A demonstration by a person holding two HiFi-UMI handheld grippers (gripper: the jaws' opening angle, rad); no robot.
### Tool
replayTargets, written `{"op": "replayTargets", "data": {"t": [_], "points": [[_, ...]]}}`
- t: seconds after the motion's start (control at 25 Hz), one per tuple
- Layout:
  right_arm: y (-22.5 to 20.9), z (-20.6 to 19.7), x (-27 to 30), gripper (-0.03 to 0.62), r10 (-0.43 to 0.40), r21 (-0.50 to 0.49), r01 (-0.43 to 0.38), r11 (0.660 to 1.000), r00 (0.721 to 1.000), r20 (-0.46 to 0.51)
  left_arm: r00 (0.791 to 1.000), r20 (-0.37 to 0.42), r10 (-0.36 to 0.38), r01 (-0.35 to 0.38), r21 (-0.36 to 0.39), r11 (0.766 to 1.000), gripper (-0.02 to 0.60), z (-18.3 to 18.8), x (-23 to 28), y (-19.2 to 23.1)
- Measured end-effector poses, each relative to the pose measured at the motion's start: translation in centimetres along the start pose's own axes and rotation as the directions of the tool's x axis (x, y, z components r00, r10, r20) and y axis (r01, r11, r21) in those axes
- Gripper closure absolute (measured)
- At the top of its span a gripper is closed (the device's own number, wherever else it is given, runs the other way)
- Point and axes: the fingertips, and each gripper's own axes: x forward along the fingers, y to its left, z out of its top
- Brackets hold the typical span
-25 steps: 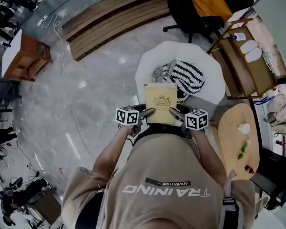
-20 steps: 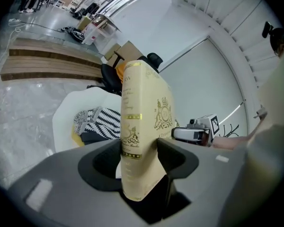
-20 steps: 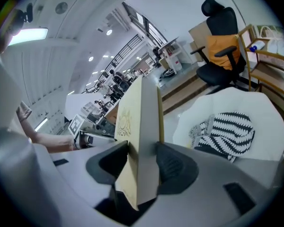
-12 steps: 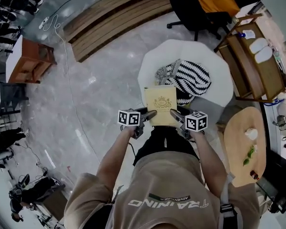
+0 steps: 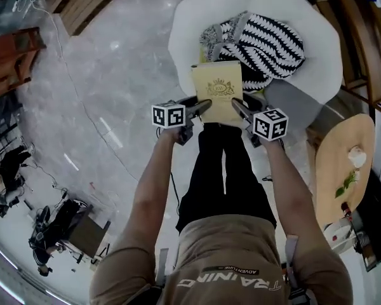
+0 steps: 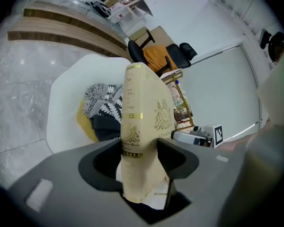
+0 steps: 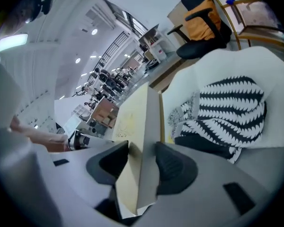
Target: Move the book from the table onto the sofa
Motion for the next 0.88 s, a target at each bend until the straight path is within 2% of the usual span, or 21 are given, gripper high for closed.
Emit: {"op": "replayTargets", "data": {"t": [0.2, 0.4, 0.68, 0.88], "points": [[-4.8, -3.6, 4.1, 0.410, -0.035, 0.042, 0.035, 0.998, 0.999, -0.015, 1.000, -0.021, 0.022, -0.023, -0.047, 0.999, 0.342, -1.9, 4.0, 5.9], [-8.5, -6.4, 8.5, 0.422, -0.085, 0.062, 0.087, 0.994, 0.996, -0.034, 0.997, -0.065, 0.051, -0.052, -0.014, 0.999, 0.342, -2.1, 7.1, 11.1], [-12.4, -8.6, 13.0, 0.431, -0.123, 0.074, 0.129, 0.989, 0.989, -0.084, 0.987, -0.140, 0.078, -0.081, -0.012, 0.997, 0.342, -2.1, 10.1, 16.3], [-14.2, -10.4, 15.4, 0.436, -0.141, 0.056, 0.151, 0.987, 0.977, -0.159, 0.983, -0.158, 0.096, -0.110, -0.084, 0.990, 0.342, -3.5, 11.5, 19.2]]}}
